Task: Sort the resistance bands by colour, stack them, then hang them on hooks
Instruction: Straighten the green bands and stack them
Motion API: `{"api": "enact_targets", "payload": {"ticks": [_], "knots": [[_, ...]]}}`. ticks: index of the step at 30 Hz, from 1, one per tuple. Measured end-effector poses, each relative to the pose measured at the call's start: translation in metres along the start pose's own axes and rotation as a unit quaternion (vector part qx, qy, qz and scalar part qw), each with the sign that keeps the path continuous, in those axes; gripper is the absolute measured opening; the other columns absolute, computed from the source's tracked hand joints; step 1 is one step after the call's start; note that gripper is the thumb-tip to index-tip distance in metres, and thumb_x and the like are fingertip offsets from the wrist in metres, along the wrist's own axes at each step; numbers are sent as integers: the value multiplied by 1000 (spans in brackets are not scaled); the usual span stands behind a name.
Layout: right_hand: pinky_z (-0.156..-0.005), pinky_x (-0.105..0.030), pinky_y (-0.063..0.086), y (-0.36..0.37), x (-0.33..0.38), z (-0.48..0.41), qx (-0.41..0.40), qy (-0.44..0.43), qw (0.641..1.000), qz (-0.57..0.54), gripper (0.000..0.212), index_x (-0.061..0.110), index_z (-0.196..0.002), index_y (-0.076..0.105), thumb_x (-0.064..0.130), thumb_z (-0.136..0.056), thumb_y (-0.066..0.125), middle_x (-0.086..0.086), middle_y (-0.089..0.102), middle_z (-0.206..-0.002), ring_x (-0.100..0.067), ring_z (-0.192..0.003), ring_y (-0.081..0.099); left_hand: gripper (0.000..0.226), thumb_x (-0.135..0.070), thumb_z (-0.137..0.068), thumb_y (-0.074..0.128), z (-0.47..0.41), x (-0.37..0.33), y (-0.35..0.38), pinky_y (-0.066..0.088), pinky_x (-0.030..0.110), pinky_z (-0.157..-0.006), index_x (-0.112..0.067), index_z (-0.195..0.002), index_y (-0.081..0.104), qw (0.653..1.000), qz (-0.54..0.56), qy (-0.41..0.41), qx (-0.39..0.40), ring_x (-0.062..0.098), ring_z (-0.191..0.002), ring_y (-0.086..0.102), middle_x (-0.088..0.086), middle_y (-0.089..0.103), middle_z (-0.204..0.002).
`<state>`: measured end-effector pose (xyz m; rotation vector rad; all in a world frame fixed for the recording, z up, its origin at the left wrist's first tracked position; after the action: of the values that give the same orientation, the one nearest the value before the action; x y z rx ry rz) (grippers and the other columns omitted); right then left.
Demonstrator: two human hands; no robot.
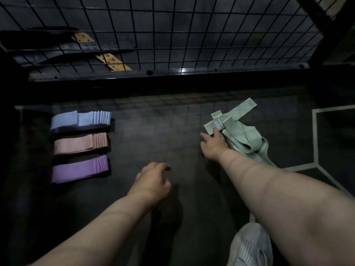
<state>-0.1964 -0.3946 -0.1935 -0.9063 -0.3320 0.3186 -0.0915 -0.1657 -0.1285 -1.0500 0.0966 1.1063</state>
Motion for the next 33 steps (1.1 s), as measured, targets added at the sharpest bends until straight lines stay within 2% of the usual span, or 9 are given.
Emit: {"api": "enact_targets", "payload": {"ticks": [5, 8, 12, 15, 18, 21, 26, 29, 33], "knots": [[-122, -38, 9, 8, -1, -28, -7, 20, 1000, 15, 53, 7, -152, 27, 32, -105, 24, -11, 13, -163, -31, -150, 11, 42, -25, -92, 57, -23, 8, -7, 40, 35, -110, -29, -133, 56, 998, 56, -34, 0, 22, -124, 52, -3, 52, -135], [-103, -36, 38, -4, -1, -23, -155, 13, 984, -89, 34, -1, -122, 56, 18, -99, 41, -19, 51, -136, -38, -123, 50, 41, -29, -87, 57, -39, 3, -9, 44, 36, -107, -26, -127, 61, 993, 110, -44, -18, 22, -118, 58, -1, 59, -128], [-89, -34, 49, -35, 20, 7, -249, -41, 955, -154, 17, 9, -99, 73, 11, -90, 58, -11, 71, -103, -30, -99, 65, 37, -13, -93, 57, -54, -15, -6, 46, 27, -101, -16, -130, 58, 960, 270, -60, -33, 15, -110, 59, 2, 63, -123], [-77, -26, 52, -46, 49, 41, -197, -70, 941, -264, 17, 22, -98, 66, 13, -83, 68, 1, 71, -85, -13, -78, 66, 59, -3, -88, 61, -51, -32, -9, 44, 21, -95, -19, -143, 45, 936, 351, -20, -10, 11, -119, 50, -1, 51, -135], [-65, -28, 56, -54, 80, 79, -95, -76, 895, -429, 29, 24, -96, 61, 1, -80, 68, -4, 68, -80, -14, -66, 65, 75, -9, -79, 70, -36, -48, -20, 40, 20, -98, -31, -144, 39, 947, 316, 48, -15, 6, -119, 46, -11, 44, -130], [-69, -31, 60, -76, 105, 114, -6, -98, 855, -509, 34, 16, -103, 68, -9, -82, 59, -12, 65, -85, -18, -68, 65, 52, -32, -75, 62, -25, -50, -35, 48, 38, -101, -46, -123, 48, 953, 287, 49, -83, 17, -113, 59, -8, 62, -122], [-74, -29, 60, -120, 111, 146, 85, -104, 782, -608, 34, 9, -102, 69, -12, -89, 46, -5, 65, -86, -15, -69, 62, 28, 0, -93, 50, 5, -45, -57, 50, 28, -84, -21, -111, 58, 938, 337, 44, -70, 20, -99, 66, -1, 70, -103], [-82, -29, 58, -125, 100, 154, 136, -91, 787, -595, 35, 1, -107, 67, -12, -88, 41, -12, 64, -98, -21, -85, 64, 27, 8, -92, 47, 26, -46, -63, 49, 42, -82, -9, -110, 58, 872, 484, 22, 68, 35, -92, 69, 16, 72, -105], [-84, -23, 51, -112, 88, 157, 98, -170, 908, -369, 13, 11, -101, 71, 6, -90, 68, -1, 69, -93, -9, -89, 63, 29, 2, -89, 41, 44, -41, -66, 53, 44, -78, -1, -109, 61, 799, 559, -9, 221, 37, -86, 69, 21, 70, -107]]}}
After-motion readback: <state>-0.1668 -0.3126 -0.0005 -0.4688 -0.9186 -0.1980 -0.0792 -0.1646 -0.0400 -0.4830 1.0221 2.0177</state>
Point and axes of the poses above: each hand's wrist, its own z-axis away from the middle knuckle, its own y-axis out of the palm, x = y × z, the point moved 4 cm from there along -z, towards the middle knuckle
